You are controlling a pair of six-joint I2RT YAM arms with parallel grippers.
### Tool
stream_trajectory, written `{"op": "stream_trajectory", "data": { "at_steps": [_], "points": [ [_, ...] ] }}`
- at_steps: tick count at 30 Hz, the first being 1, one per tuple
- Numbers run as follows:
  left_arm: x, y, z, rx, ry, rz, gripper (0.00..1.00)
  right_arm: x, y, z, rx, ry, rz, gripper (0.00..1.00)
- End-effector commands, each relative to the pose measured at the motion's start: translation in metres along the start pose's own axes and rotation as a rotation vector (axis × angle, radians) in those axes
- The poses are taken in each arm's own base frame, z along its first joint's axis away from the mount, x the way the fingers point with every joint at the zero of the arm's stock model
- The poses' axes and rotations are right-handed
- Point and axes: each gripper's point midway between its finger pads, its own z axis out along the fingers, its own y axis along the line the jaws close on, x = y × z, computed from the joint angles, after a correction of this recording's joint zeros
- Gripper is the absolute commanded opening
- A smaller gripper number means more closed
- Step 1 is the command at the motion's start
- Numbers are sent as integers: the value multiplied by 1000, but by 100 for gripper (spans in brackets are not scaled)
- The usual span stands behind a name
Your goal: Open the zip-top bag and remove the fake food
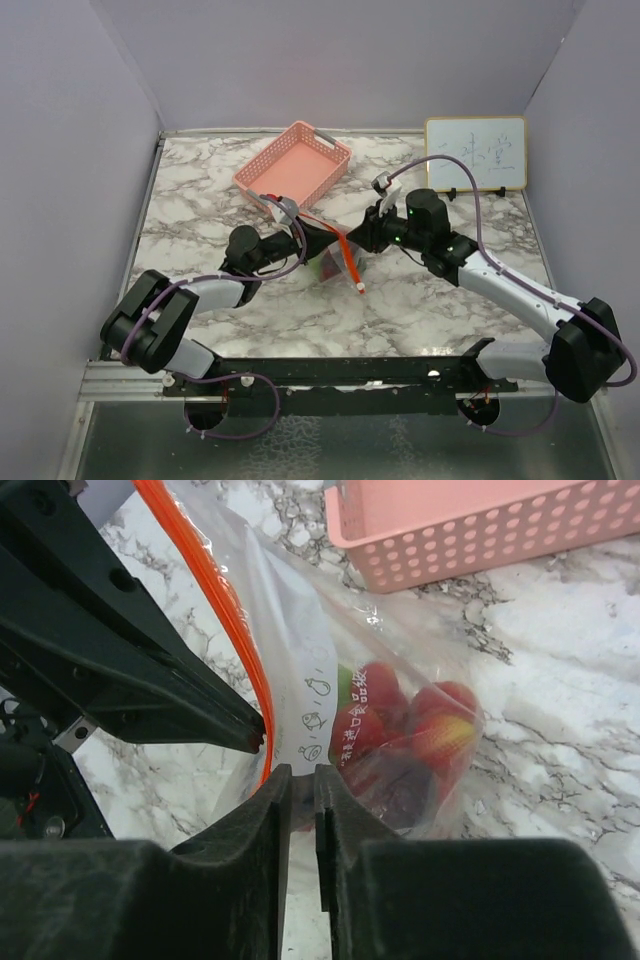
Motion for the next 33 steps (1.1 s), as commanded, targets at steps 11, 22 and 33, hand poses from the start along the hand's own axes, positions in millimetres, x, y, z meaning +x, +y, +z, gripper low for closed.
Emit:
{"op": "stream_trajectory", "data": {
  "at_steps": [11,22,33],
  "points": [
    [-1,-2,-6,-20,0,33,0,17,25,0,-147,19,49,12],
    [-60,-15,-37,-165,-127,108,78,32,23,0,-114,47,26,41],
    [-62,13,-91,-578,-167,-230,66,13,32,16,-176,31,8,41]
  ]
}}
